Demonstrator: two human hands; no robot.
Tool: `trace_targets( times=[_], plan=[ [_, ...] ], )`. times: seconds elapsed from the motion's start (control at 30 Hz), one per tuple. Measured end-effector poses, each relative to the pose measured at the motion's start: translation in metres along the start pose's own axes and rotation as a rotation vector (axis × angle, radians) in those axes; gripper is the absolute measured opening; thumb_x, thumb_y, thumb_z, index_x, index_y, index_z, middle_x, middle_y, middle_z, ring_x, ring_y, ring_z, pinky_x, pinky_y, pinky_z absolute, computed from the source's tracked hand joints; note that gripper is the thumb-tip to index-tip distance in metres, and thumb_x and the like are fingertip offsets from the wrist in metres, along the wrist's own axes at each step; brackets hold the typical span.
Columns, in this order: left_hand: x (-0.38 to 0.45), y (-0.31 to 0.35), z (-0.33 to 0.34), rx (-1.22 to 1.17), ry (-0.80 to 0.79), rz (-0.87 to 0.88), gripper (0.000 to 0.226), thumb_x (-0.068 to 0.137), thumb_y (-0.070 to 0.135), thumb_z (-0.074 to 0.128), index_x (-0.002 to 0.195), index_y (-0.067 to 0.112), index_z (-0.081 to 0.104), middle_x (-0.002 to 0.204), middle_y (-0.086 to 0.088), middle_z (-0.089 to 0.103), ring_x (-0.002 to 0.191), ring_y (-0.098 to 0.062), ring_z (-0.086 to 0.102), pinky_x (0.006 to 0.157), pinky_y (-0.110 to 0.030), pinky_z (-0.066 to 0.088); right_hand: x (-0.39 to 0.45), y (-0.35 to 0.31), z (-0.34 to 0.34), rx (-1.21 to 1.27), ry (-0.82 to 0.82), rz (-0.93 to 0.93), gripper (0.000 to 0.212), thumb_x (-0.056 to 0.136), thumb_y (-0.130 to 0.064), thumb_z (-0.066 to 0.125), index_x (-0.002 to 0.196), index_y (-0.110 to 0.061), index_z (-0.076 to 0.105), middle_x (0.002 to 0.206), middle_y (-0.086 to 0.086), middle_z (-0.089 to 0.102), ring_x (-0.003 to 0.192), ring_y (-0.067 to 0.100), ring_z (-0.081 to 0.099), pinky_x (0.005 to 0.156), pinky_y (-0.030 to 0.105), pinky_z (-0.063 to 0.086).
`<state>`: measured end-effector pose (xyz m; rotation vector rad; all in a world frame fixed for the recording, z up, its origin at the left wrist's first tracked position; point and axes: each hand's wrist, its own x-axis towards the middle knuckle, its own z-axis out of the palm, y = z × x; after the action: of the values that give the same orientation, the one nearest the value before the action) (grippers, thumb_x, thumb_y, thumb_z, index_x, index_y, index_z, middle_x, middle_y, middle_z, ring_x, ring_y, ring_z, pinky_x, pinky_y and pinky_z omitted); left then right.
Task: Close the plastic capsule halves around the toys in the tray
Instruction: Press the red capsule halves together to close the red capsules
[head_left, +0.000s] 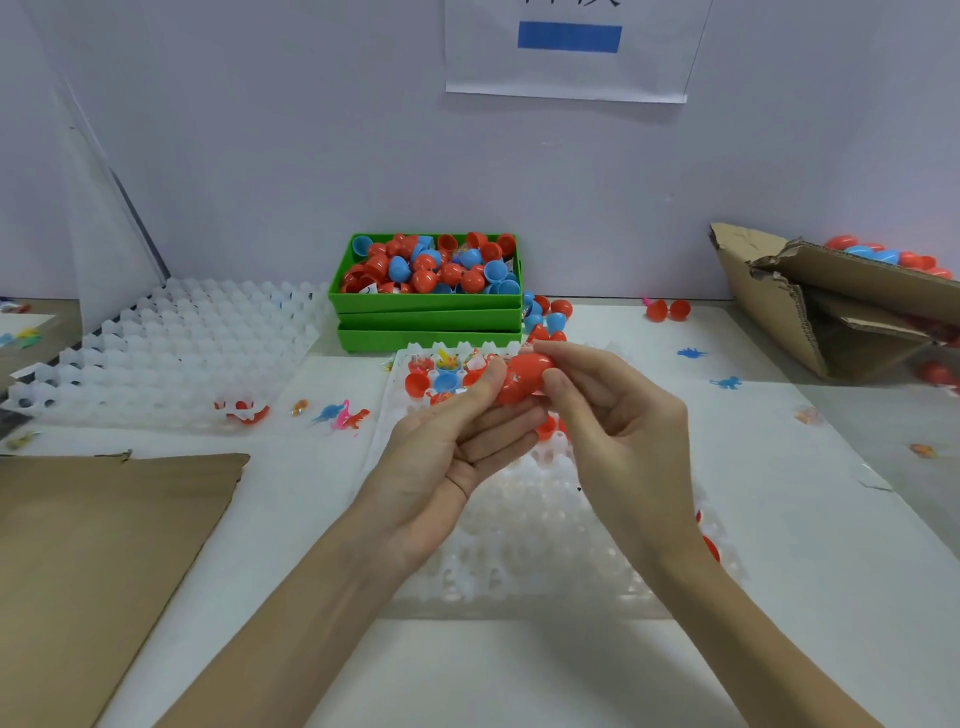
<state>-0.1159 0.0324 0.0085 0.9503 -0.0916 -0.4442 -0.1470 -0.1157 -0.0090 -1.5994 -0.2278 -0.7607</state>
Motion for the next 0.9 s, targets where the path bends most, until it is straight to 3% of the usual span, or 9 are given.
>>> trace_targets(
  times=[0.57, 0.73, 0.9],
  plan=[
    [-0.003, 0.005, -0.002, 0.2, -0.039, 0.099, 0.033, 0.087, 0.036, 0.074, 0.108, 0.012, 0.082, 0.108, -0.016, 0.079, 0.098, -0.025, 0.079, 0.081, -0.025, 0.061, -0.003, -0.004, 0.003, -0.03, -0.003, 0.011, 0.027, 0.099, -0.009, 0.064, 0.124, -0.015, 0.072, 0.115, -0.008, 0.075, 0.111, 0.009, 0.07, 0.095, 0.023, 0.056],
    [-0.002, 0.006, -0.004, 0.207, -0.032, 0.108, 0.037, 0.084, 0.034, 0.076, 0.11, 0.008, 0.081, 0.11, -0.018, 0.078, 0.101, -0.026, 0.078, 0.084, -0.026, 0.061, -0.006, -0.003, 0.004, -0.123, -0.081, -0.053, 0.034, 0.102, -0.001, 0.056, 0.132, -0.012, 0.066, 0.123, -0.007, 0.072, 0.118, 0.013, 0.067, 0.099, 0.03, 0.055],
    [-0.003, 0.01, -0.008, 0.263, -0.05, 0.138, 0.039, 0.084, 0.033, 0.077, 0.112, 0.005, 0.08, 0.112, -0.02, 0.077, 0.106, -0.026, 0.076, 0.086, -0.025, 0.059, -0.01, -0.005, 0.007, -0.401, -0.104, -0.211, 0.049, 0.092, -0.012, 0.075, 0.138, -0.01, 0.06, 0.123, -0.007, 0.07, 0.112, 0.001, 0.066, 0.099, 0.014, 0.049]
  ],
)
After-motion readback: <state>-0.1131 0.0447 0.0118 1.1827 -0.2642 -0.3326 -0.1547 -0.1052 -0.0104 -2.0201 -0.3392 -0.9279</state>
